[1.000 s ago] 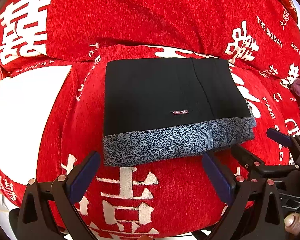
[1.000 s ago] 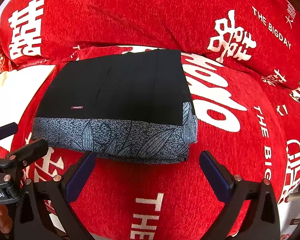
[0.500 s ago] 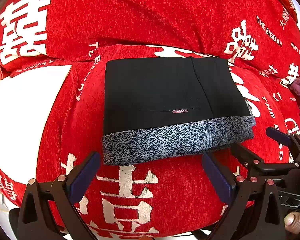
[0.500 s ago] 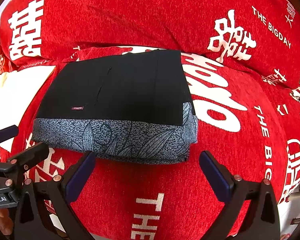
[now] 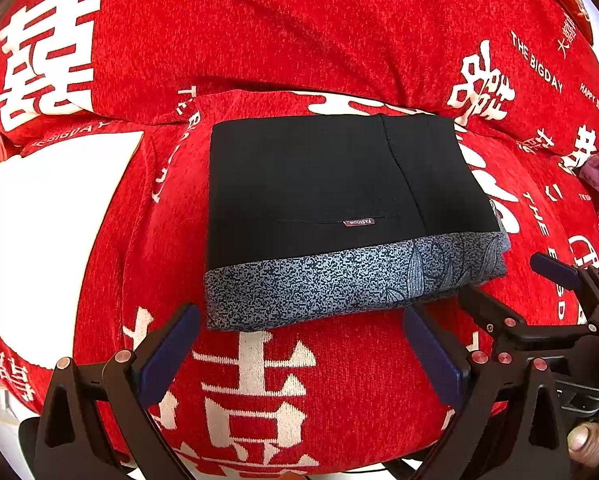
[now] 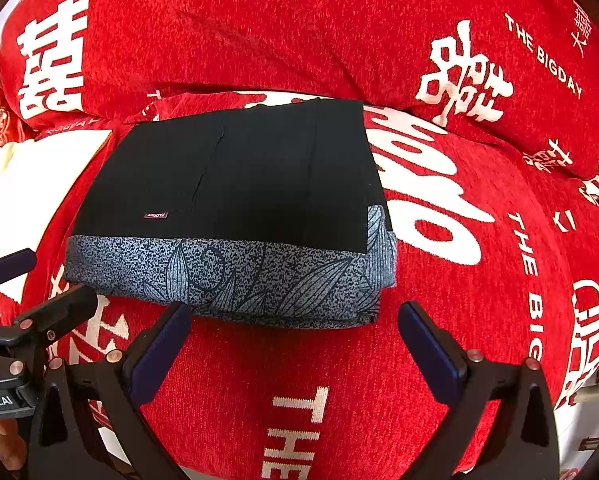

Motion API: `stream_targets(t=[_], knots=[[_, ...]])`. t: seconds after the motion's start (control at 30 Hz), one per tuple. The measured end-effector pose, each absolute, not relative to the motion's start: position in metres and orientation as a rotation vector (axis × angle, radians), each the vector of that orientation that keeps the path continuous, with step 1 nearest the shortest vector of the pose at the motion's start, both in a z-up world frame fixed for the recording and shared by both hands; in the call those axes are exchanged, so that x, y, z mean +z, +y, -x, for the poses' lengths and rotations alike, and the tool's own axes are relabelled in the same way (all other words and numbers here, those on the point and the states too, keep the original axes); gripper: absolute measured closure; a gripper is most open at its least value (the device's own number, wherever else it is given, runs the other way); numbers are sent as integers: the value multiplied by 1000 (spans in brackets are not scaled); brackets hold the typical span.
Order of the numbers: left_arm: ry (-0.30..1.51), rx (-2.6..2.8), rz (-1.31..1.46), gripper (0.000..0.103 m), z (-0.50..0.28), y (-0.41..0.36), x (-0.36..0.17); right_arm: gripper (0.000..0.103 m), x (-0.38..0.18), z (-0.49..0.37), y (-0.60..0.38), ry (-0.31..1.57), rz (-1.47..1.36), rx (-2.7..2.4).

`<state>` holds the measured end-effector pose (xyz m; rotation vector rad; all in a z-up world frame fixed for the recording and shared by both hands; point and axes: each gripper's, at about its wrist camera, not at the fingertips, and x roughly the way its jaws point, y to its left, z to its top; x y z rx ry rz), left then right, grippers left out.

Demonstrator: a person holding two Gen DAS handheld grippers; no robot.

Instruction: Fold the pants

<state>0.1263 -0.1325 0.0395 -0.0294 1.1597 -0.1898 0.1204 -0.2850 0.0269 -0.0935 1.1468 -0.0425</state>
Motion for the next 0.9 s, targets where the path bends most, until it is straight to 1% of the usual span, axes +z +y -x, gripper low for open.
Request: stream_targets(t=[0.67, 0.9], knots=[[1152, -188, 23, 2, -125, -131, 43, 0, 29, -121, -285, 1147, 98, -40], [1093, -174, -9, 2, -115, -124, 47, 0, 28, -116, -279, 1145, 98, -46]])
